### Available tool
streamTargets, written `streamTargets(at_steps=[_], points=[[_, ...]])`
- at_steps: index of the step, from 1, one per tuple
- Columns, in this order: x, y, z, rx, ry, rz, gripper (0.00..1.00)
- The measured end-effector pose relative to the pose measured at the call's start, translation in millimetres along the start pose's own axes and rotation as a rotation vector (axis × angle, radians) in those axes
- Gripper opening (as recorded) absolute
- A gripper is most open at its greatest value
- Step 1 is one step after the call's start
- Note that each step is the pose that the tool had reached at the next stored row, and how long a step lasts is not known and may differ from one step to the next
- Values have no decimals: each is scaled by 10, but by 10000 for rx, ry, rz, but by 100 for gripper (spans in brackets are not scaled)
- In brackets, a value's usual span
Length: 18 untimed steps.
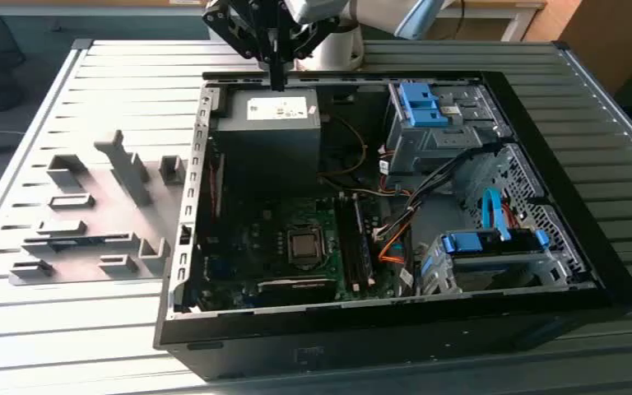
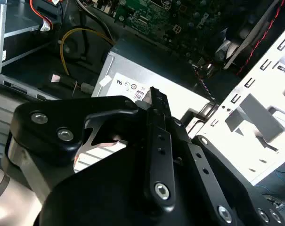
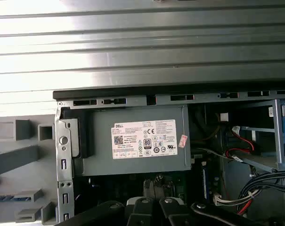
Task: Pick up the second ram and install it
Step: 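Reach for the second ram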
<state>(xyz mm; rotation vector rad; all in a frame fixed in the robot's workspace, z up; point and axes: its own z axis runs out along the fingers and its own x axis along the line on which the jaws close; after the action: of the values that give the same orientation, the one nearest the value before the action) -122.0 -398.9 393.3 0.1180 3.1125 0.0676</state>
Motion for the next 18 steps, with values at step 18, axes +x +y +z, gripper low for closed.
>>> streamTargets(at_steps=[18], points=[[141, -11, -4, 0, 0, 1, 11]])
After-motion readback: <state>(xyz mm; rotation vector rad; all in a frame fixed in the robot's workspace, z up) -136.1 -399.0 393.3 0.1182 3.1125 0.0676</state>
